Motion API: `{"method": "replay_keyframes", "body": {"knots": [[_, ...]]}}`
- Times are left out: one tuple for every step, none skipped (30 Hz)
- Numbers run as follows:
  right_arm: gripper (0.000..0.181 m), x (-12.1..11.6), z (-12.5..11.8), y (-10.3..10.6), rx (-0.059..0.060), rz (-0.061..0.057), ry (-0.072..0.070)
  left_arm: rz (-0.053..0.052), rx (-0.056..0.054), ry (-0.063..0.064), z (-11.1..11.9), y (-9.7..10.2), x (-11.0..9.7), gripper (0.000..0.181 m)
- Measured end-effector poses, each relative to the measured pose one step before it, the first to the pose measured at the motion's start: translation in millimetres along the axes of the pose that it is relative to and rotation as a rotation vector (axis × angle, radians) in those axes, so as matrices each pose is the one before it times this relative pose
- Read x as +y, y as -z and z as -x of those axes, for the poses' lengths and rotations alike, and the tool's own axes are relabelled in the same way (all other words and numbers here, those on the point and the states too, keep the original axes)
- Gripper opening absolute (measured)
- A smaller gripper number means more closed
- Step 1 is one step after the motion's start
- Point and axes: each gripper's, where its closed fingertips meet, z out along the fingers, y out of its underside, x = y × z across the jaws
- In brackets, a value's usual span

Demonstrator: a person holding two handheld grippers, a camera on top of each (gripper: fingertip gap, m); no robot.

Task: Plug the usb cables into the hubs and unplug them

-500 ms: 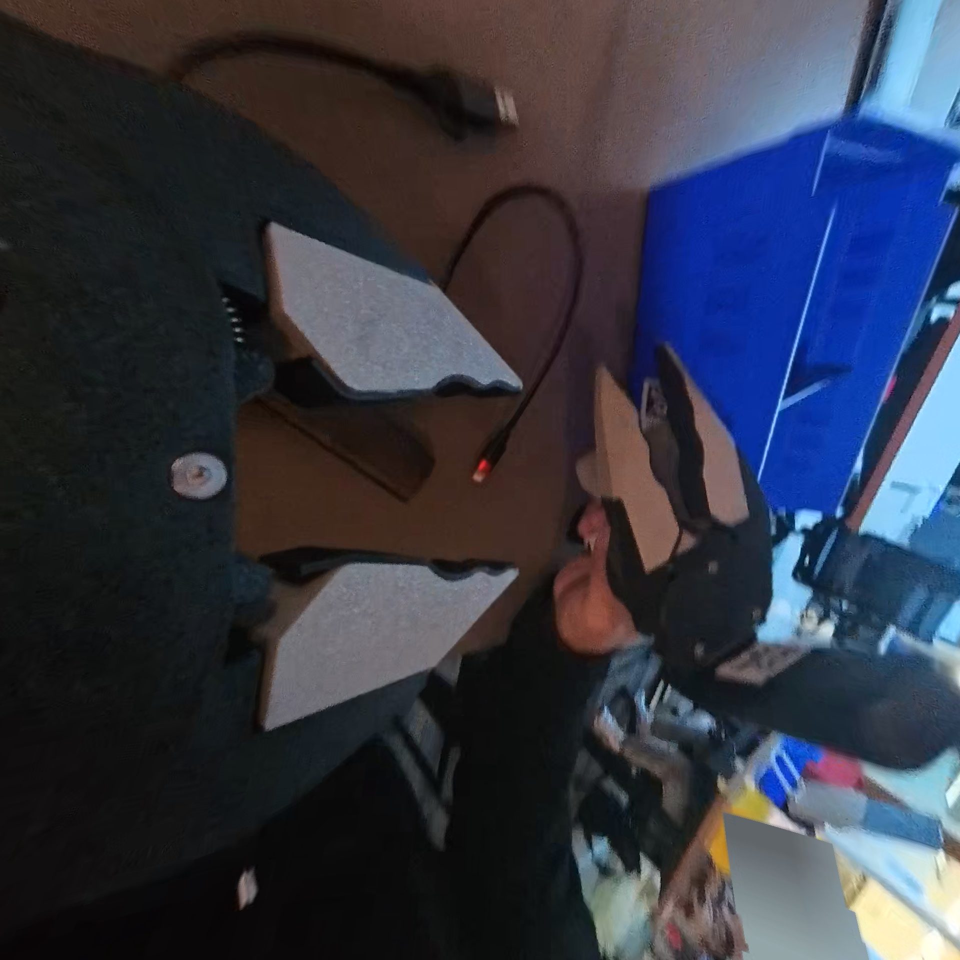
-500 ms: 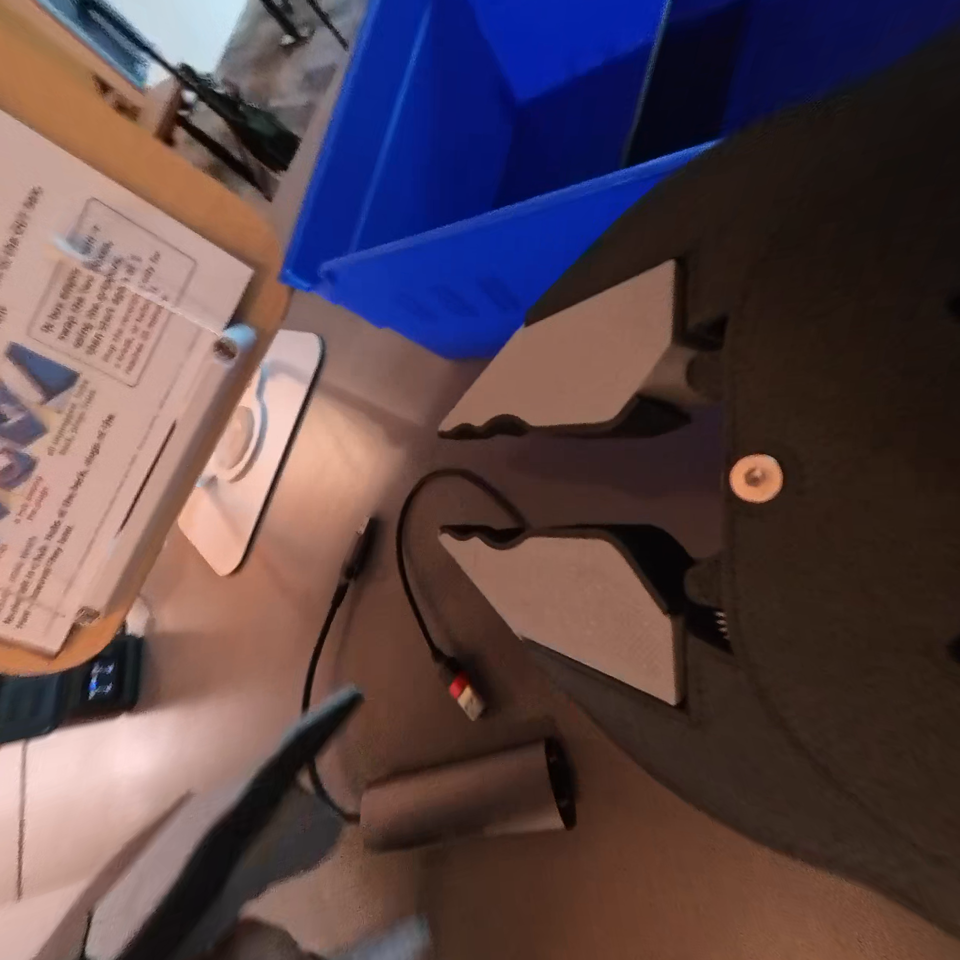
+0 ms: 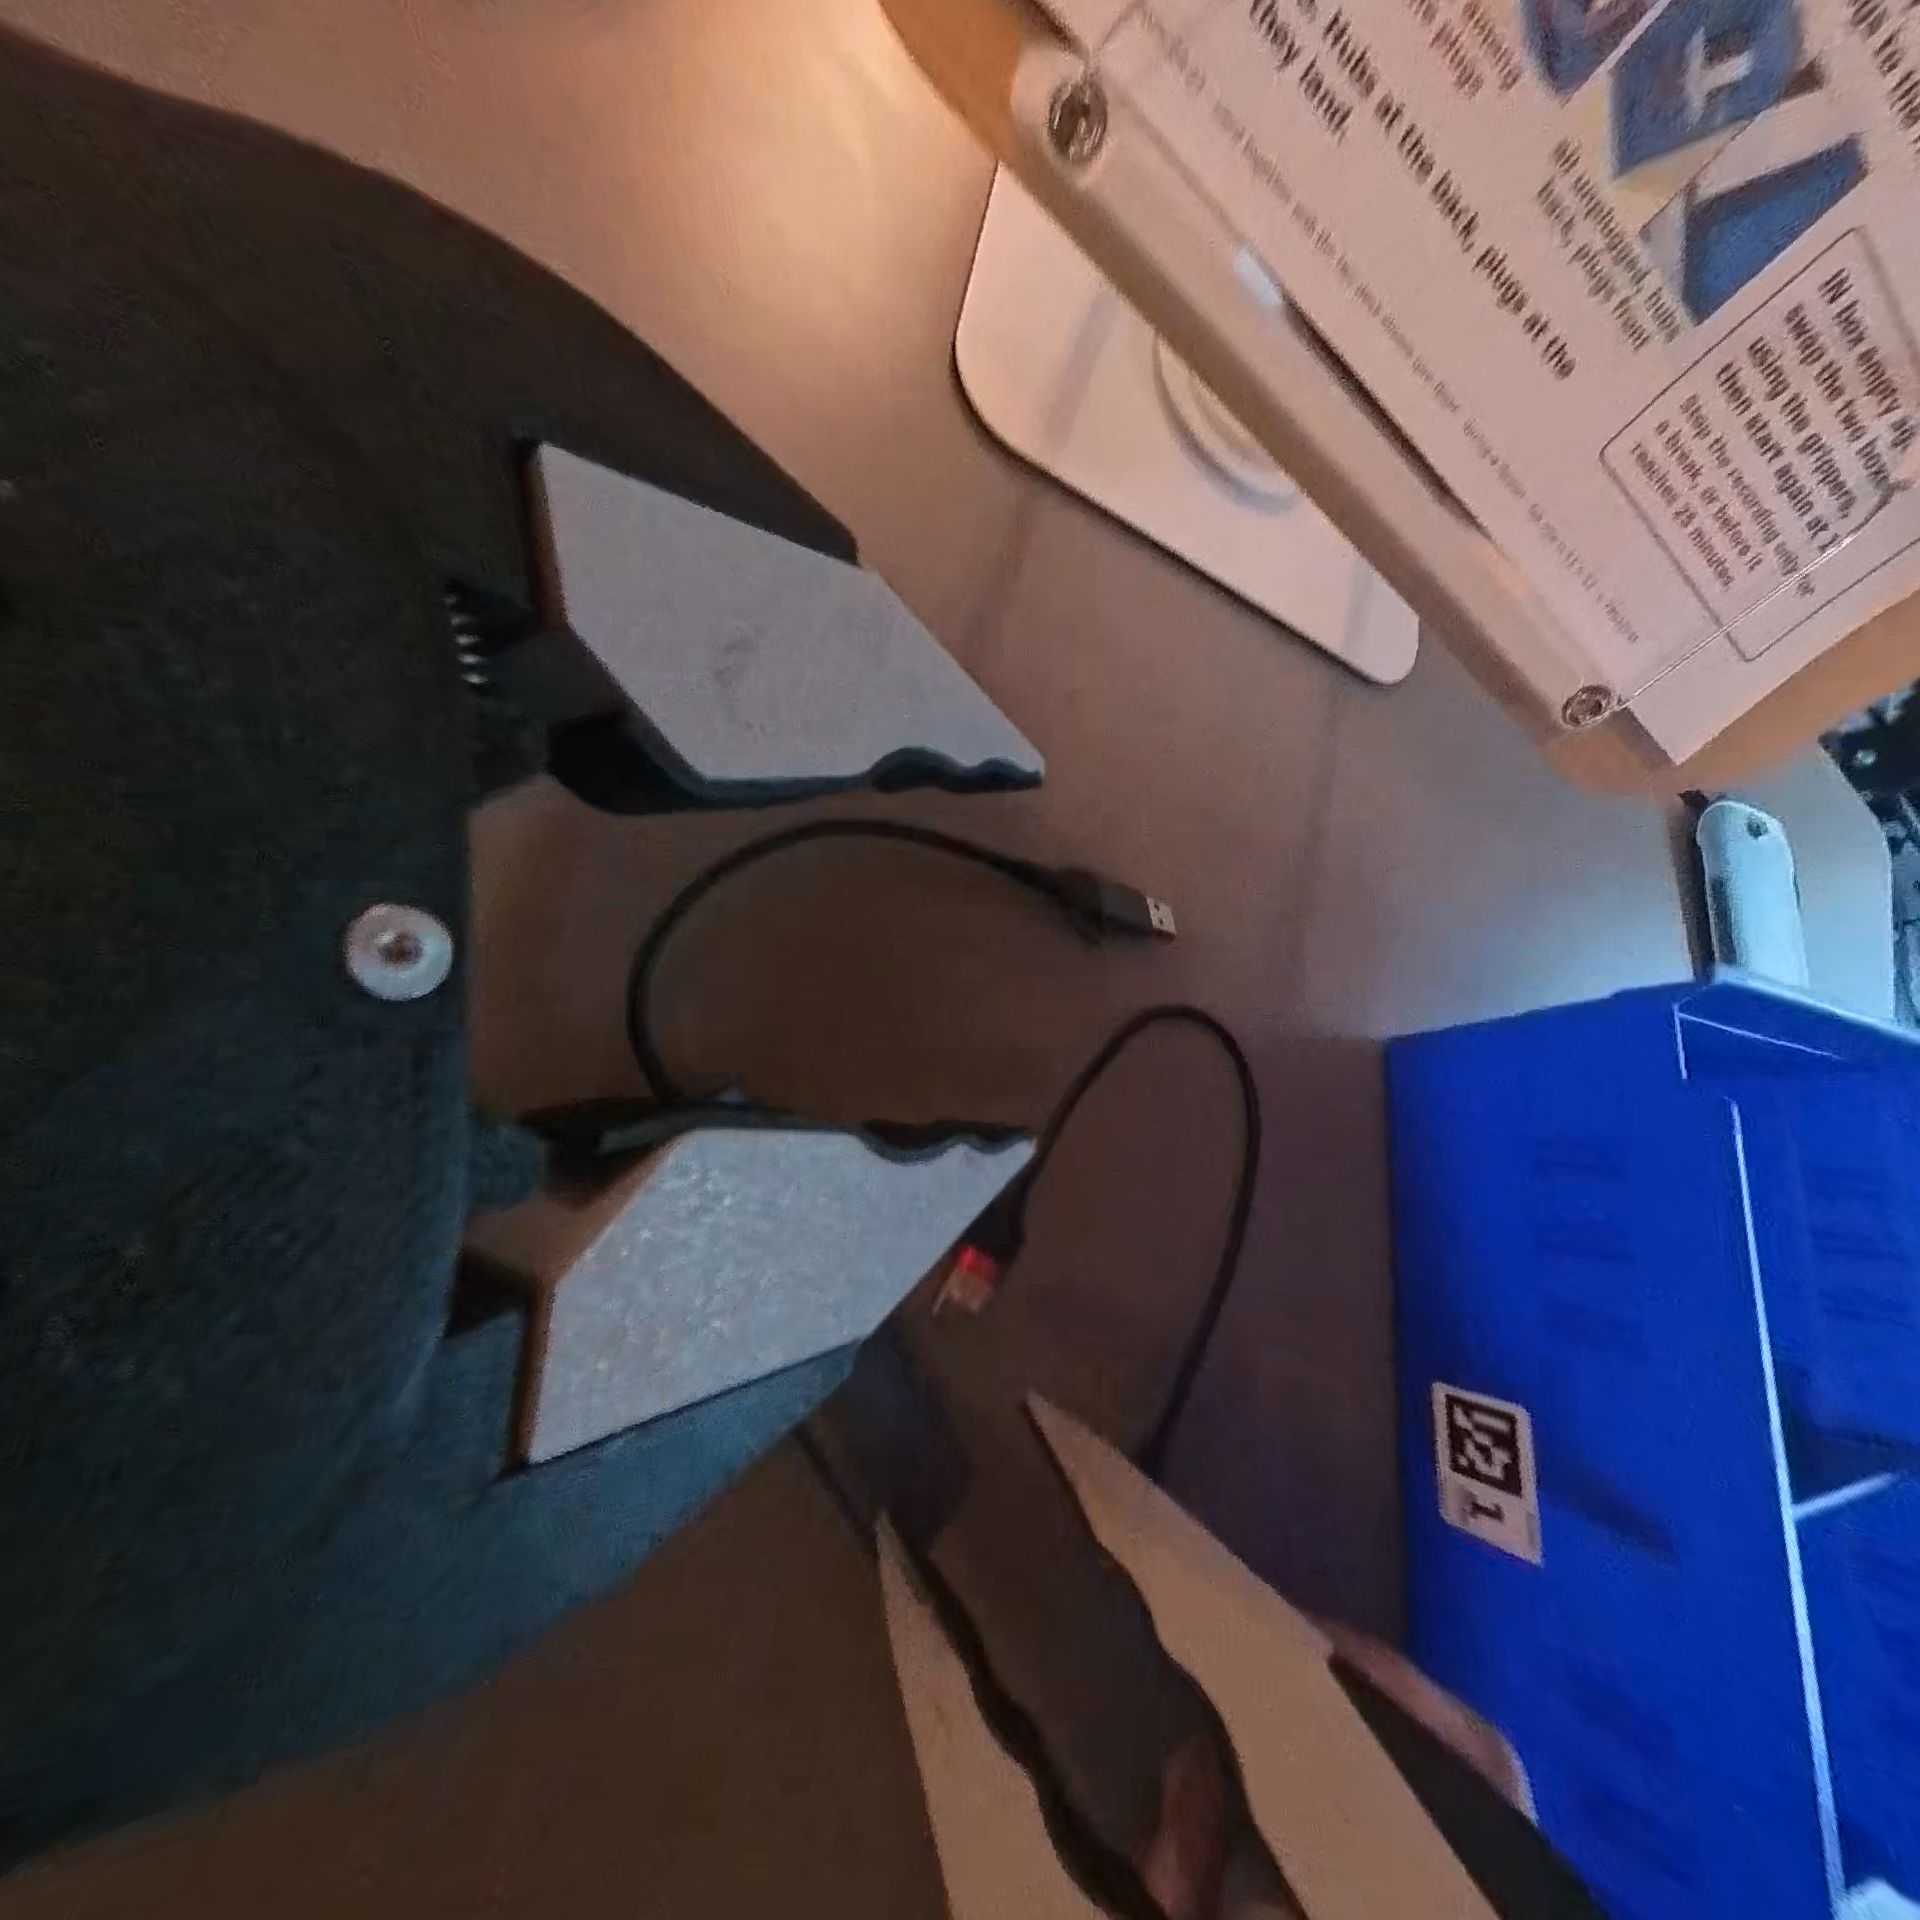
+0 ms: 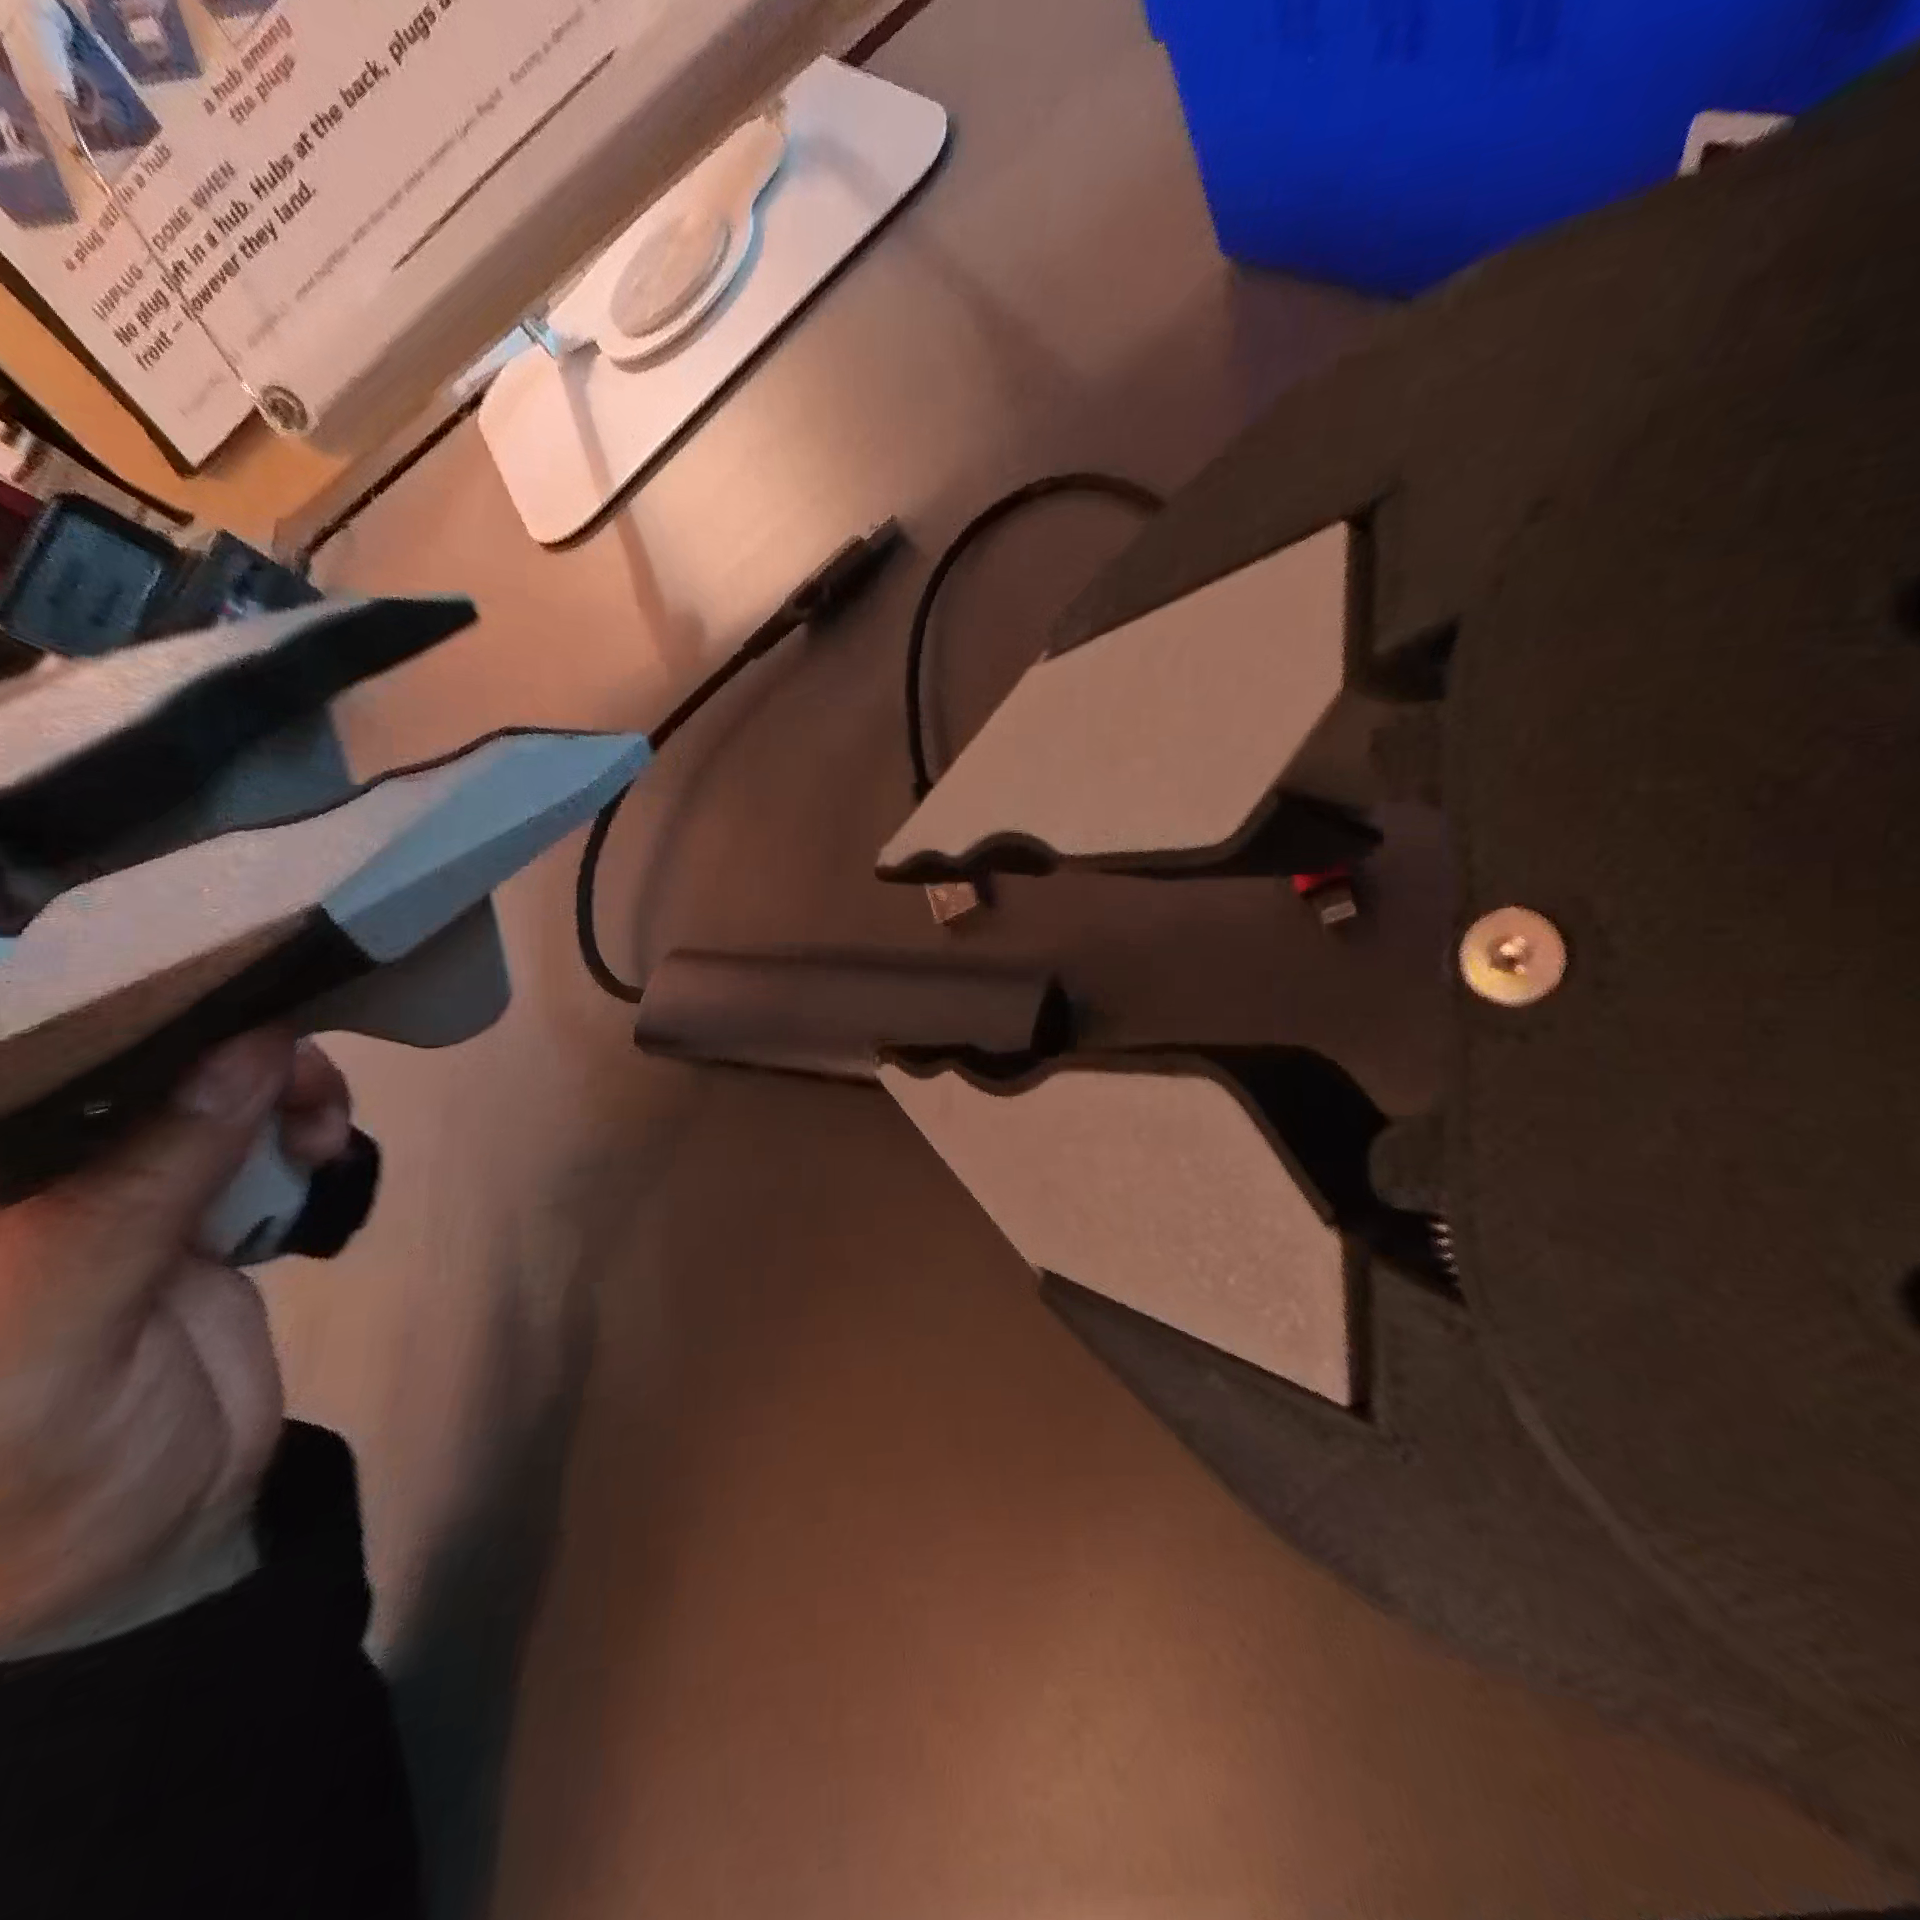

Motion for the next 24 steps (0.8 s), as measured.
{"method": "replay_keyframes", "body": {"knots": [[0.032, 1.90, 2.35, -0.94, -0.0175, 0.0145, -0.0059, 0.0016, -0.0122, -0.0410, 0.26, 2.39, 0.44, 0.064], [0.037, 2.31, 2.57, -1.13, -0.0219, 0.0167, -0.0107, 0.0001, 0.0090, -0.0391, -3.26, 1.64, 1.18, 0.065], [0.041, 2.27, 1.82, -1.06, -0.0185, 0.0165, -0.0131, 0.0046, 0.0222, -0.0362, -5.43, 0.92, 2.25, 0.066], [0.043, 2.52, 0.88, -1.17, -0.0130, 0.0172, -0.0148, 0.0039, 0.0310, -0.0295, -6.76, 0.40, 2.03, 0.069], [0.043, 2.84, 0.88, -1.31, -0.0145, 0.0197, -0.0140, -0.0060, 0.0512, -0.0238, -9.94, 0.18, 0.65, 0.069], [0.044, 3.37, 1.74, -1.60, -0.0179, 0.0227, -0.0108, -0.0060, 0.0667, -0.0161, -12.40, -0.50, 0.87, 0.068], [0.045, 3.60, 1.10, -1.90, -0.0124, 0.0257, -0.0086, 0.0068, 0.0615, -0.0149, -11.77, -1.44, 2.71, 0.069], [0.043, 4.21, -0.55, -2.50, 0.0005, 0.0312, -0.0097, 0.0188, 0.0337, -0.0239, -7.91, -2.46, 4.35, 0.070], [0.041, 4.53, -1.37, -2.93, 0.0062, 0.0349, -0.0114, 0.0254, 0.0133, -0.0340, -5.11, -2.71, 4.96, 0.072], [0.029, 0.70, 0.32, -0.91, -0.0079, 0.0066, -0.0101, 0.0244, 0.0135, -0.0343, -5.31, -2.56, 4.31, 0.072], [0.028, 0.08, -0.06, -0.20, -0.0061, 0.0012, -0.0084, 0.0182, 0.0122, -0.0284, -4.92, -2.00, 2.78, 0.073], [0.028, 0.21, -0.10, 0.19, -0.0064, 0.0003, -0.0071, 0.0133, 0.0129, -0.0237, -4.62, -1.30, 1.47, 0.074], [0.027, 0.03, 0.02, 0.44, -0.0079, -0.0015, -0.0081, 0.0098, 0.0100, -0.0200, -3.68, -0.55, 1.08, 0.074], [0.028, -0.67, -1.25, 1.04, -0.0042, -0.0078, -0.0161, 0.0082, 0.0008, -0.0161, -1.50, -0.37, 0.96, 0.073], [0.027, -2.71, -3.14, 2.53, 0.0033, -0.0248, -0.0262, 0.0033, -0.0017, -0.0111, -0.65, -0.12, 0.43, 0.073], [0.027, -3.71, -4.16, 3.64, 0.0013, -0.0350, -0.0366, 0.0036, -0.0151, -0.0098, 1.48, -0.29, 0.39, 0.072], [0.026, -3.90, -2.62, 4.01, -0.0170, -0.0366, -0.0427, 0.0151, -0.0258, -0.0150, 3.00, -0.79, 2.10, 0.071], [0.026, -3.79, -0.71, 3.96, -0.0309, -0.0359, -0.0405, 0.0191, -0.0200, -0.0200, 1.49, -1.28, 2.93, 0.069], [0.026, -3.28, 0.64, 3.59, -0.0344, -0.0312, -0.0332, 0.0106, -0.0341, -0.0193, 3.37, -1.09, 1.11, 0.062], [0.026, -2.27, 1.39, 2.96, -0.0321, -0.0230, -0.0250, 0.0146, -0.0410, -0.0259, 4.37, -0.83, 0.98, 0.058], [0.026, -1.72, 1.96, 2.10, -0.0265, -0.0169, -0.0160, 0.0107, -0.0399, -0.0250, 3.80, -1.00, 0.42, 0.053], [0.026, -1.28, 2.04, 1.38, -0.0192, -0.0122, -0.0096, -0.0007, -0.0169, -0.0201, -0.07, -1.44, -1.26, 0.045], [0.026, -1.19, 2.19, 0.67, -0.0152, -0.0101, -0.0047, -0.0050, 0.0048, -0.0156, -3.63, -1.61, -2.31, 0.037], [0.026, -1.27, 2.56, 0.28, -0.0149, -0.0088, -0.0016, 0.0020, 0.0036, -0.0193, -3.29, -1.51, -1.55, 0.028]]}}
